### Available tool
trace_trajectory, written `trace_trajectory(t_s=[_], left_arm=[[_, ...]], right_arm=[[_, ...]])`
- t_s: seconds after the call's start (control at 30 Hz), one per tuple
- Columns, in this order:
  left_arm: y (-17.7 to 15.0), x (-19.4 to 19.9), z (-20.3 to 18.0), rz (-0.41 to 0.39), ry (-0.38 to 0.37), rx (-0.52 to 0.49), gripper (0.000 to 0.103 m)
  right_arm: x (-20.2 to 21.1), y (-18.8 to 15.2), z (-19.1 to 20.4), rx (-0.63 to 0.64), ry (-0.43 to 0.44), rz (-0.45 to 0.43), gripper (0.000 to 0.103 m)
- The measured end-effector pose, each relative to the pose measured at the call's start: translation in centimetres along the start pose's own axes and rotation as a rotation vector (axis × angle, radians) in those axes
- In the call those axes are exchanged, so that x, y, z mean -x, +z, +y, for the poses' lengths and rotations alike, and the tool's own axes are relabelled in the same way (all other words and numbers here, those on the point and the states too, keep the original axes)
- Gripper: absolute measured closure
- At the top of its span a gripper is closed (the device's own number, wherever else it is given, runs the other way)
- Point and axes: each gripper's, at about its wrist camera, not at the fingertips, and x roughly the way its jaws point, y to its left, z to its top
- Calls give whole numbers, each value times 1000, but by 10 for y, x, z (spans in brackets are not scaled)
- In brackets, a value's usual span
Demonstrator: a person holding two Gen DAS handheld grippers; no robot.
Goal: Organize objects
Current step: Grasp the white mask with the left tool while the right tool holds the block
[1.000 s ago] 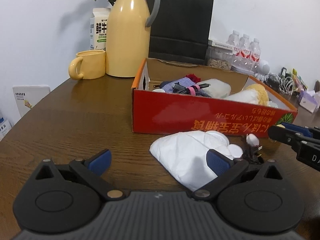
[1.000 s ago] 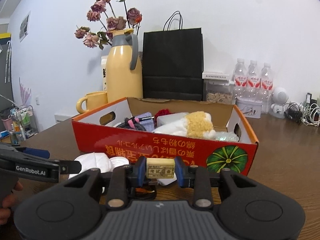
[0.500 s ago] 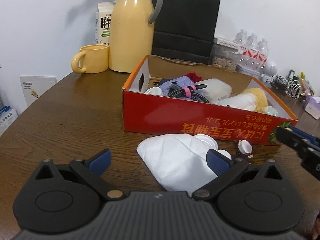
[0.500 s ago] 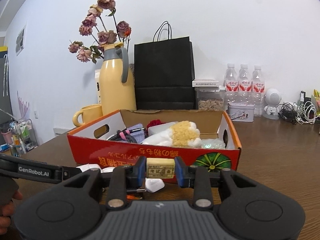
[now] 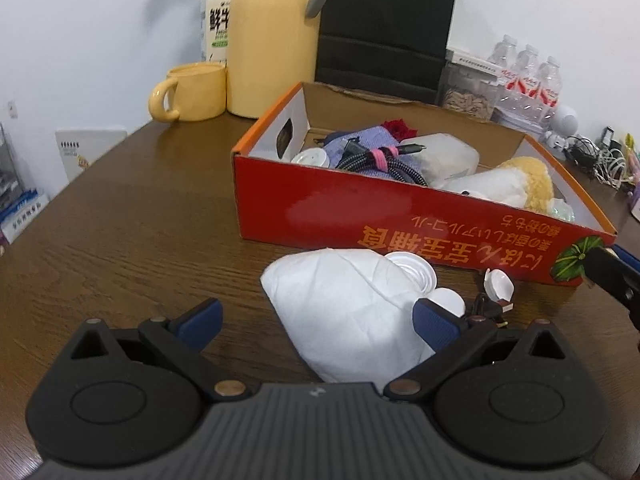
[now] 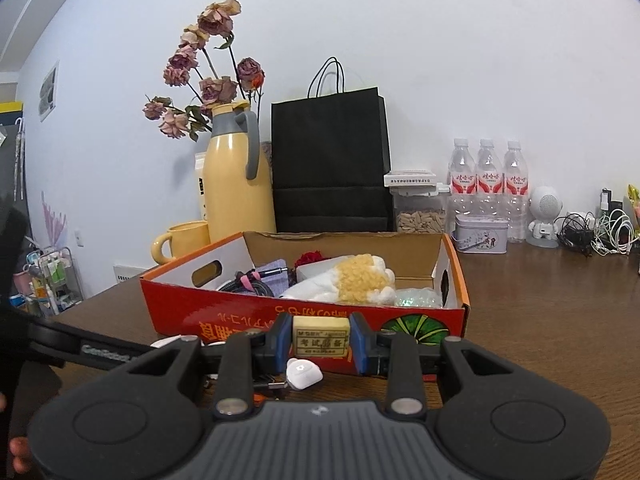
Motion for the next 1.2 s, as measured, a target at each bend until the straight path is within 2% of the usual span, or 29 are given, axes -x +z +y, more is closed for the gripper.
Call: trace_trajectory(t_s=[0.1,0.27,0.4,0.53,0.57,0.63,0.9,1.2], left_arm=[[1,-6,-4,23,-15,29,0],[0,-16,-16,34,-7,23,0],[-3,-18,-18,7,17,22,0],[-6,-16,-13,-21,-2,32,1],[-6,-15,-12,-24,-5,25,3],[-7,-12,-12,-36,-11,-6,20],[-12,4,3,-79,-45,-64,29],[-11,35,14,-165,-76,-144,30]], right_arm=[[1,0,1,1,3,-3,73],[2,0,1,2,4,-3,73],[2,0,1,1,4,-4,73],[1,-1,3,4,7,-2,73],[1,-1,3,4,6,-2,73],[1,-1,4,4,6,-2,73],[0,-1,5,4,5,1,73],[-2,-3,5,10,0,9,73]])
